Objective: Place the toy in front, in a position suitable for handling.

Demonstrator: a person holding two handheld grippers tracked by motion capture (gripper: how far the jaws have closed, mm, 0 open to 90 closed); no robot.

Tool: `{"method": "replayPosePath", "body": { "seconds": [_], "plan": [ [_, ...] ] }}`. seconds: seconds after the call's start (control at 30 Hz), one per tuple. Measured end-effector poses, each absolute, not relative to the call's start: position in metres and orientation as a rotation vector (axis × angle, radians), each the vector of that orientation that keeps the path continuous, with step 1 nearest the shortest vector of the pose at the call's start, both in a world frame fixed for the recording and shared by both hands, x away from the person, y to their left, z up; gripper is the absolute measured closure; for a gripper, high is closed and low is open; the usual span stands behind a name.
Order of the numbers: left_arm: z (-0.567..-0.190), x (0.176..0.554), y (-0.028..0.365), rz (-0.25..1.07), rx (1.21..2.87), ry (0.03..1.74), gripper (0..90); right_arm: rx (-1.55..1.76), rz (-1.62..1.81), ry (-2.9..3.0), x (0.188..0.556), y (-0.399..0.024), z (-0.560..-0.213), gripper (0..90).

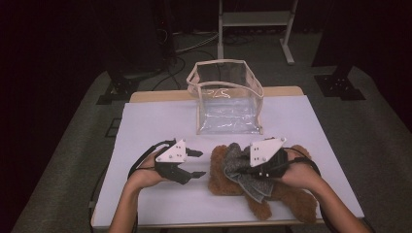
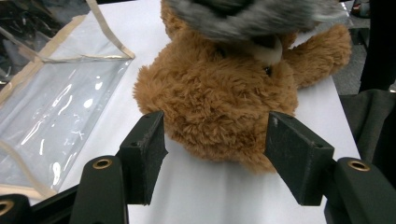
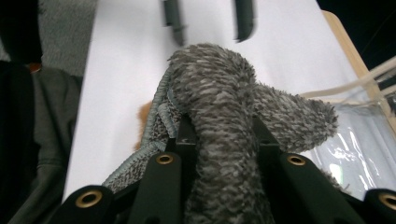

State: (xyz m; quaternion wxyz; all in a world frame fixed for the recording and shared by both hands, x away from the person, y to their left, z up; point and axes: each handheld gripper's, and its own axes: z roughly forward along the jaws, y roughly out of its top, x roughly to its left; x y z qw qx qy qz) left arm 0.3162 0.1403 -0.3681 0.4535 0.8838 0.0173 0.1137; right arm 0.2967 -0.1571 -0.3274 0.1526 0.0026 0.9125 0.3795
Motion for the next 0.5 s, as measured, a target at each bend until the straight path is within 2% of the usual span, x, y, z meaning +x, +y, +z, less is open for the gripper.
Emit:
{"method": "replayPosePath", "body": {
  "seconds": [0.13,0.33,0.5],
  "plan": [
    [-0.370,0.317,0.140,0.273,2.185,0.038,37.2,0.066,1.078,2.663,0.309,-0.165,-0.337,70.5],
    [-0.374,0.314,0.126,0.253,2.177,-0.023,41.2,0.057,1.137,2.749,0.300,-0.170,-0.350,70.7],
    [-0.384,0.311,0.107,0.212,2.202,-0.069,42.3,0.019,1.087,2.783,0.297,-0.163,-0.347,70.7]
  ]
}}
